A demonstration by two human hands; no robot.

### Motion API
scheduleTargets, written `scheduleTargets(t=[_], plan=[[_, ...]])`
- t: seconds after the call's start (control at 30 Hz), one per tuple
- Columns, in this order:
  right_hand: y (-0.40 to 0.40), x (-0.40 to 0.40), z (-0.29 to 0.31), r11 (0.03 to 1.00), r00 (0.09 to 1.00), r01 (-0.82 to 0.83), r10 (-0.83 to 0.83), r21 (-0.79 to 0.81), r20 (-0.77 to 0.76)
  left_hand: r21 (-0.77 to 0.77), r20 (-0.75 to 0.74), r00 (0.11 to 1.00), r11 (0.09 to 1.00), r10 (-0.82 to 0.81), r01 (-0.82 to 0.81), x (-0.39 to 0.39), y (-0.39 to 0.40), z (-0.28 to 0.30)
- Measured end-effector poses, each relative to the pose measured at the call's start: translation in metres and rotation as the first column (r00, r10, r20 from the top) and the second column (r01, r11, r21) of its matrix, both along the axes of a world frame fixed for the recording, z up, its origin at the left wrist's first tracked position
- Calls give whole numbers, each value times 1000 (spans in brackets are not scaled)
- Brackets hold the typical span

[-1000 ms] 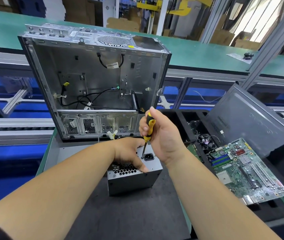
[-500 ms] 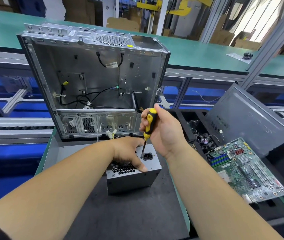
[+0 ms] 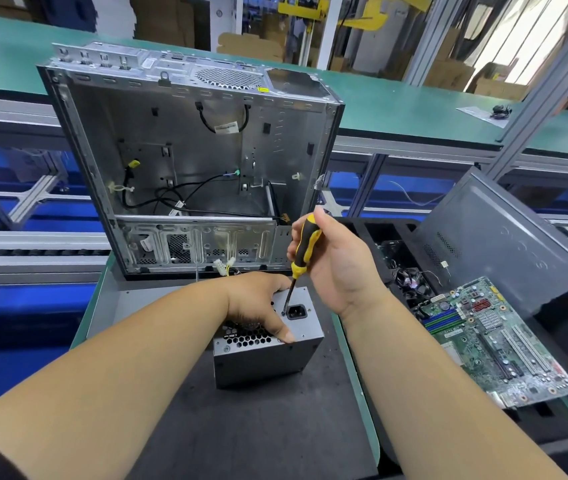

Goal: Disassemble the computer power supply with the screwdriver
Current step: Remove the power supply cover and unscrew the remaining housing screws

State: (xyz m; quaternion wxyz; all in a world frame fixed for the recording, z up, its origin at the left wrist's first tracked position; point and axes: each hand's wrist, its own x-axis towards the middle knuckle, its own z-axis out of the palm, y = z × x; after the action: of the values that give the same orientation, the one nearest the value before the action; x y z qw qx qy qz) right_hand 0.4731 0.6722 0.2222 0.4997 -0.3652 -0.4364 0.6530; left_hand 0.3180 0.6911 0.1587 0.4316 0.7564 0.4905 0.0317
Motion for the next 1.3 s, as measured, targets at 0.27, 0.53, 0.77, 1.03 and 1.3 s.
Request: scheduleTargets(t=[0.27,0.53,0.77,1.03,1.3], plan=[[-8,-16,0,999,994,-35,37,17,-104,10,-32,999,1000,-20,21,0,-1,2],[-7,-17,-3,994,994,-83,87,70,-60,2,-12,1000,1000,-7,7,1,0,1],[-1,-10,5,1000,998,-18,18,-7,58,-19,-1,1000,1000,10,-10,1,-2,2],[-3,-15,7,998,997,-56,54,-40,-52,3,-31,1000,1000,4,-4,3,-6,9],[-4,-12,-1,997,997,-62,61,47,41,7,-51,999,1000,-3,4,3,-6,10]])
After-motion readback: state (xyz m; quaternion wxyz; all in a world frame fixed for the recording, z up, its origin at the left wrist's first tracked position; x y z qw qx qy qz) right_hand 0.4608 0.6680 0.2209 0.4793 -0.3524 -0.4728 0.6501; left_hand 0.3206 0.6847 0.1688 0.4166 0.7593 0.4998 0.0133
